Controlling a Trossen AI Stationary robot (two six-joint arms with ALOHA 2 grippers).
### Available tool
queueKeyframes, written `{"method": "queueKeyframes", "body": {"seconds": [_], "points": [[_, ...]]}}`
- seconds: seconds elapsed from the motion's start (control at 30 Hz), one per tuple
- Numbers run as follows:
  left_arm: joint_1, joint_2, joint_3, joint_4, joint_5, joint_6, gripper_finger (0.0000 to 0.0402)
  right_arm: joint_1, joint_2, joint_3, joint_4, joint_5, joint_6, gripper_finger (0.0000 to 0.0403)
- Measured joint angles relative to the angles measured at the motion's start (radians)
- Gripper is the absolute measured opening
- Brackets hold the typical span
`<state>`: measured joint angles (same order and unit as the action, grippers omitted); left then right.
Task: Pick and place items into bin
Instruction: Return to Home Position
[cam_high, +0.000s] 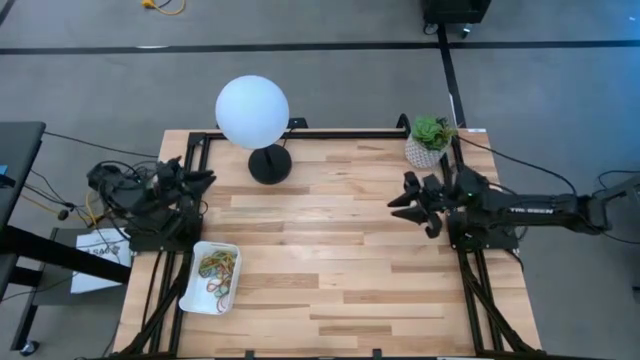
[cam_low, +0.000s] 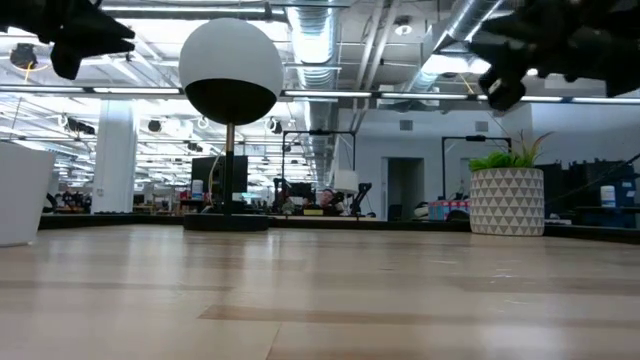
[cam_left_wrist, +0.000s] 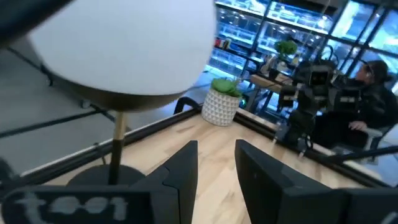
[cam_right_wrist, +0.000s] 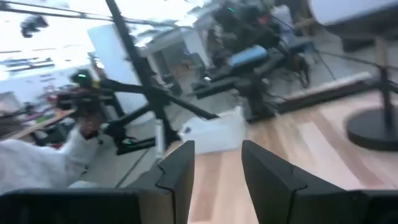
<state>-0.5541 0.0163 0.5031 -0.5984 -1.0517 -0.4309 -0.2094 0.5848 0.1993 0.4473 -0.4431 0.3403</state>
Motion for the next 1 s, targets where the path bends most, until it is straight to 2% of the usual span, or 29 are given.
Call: {"method": "queueKeyframes", "body": {"seconds": [0.13,0.27,0.37,0.47,0.63,0.73,1.0], "points": [[0.000,0.001,-0.046,0.086,0.043,0.081,0.0097,0.059,-0.110,-0.045,0.007,0.023,-0.016,0.0126],[0.001,0.001,-0.106,0.145,0.131,0.087,0.0097,0.124,-0.180,-0.105,0.004,0.154,-0.015,0.0126],[0.001,0.001,-0.153,0.227,0.213,0.138,0.0097,0.170,-0.212,-0.136,0.007,0.240,-0.002,0.0126],[0.001,0.000,-0.184,0.307,0.311,0.221,0.0097,0.215,-0.230,-0.162,0.015,0.271,0.000,0.0126],[0.012,0.001,-0.251,0.510,0.438,0.364,0.0097,0.299,-0.241,-0.191,0.034,0.385,0.002,0.0126],[0.036,0.000,-0.293,0.549,0.489,0.370,0.0098,0.351,-0.240,-0.191,0.024,0.461,0.002,0.0126],[0.127,0.001,-0.408,0.657,0.597,0.310,0.0098,0.428,-0.238,-0.192,0.026,0.578,-0.026,0.0126]]}}
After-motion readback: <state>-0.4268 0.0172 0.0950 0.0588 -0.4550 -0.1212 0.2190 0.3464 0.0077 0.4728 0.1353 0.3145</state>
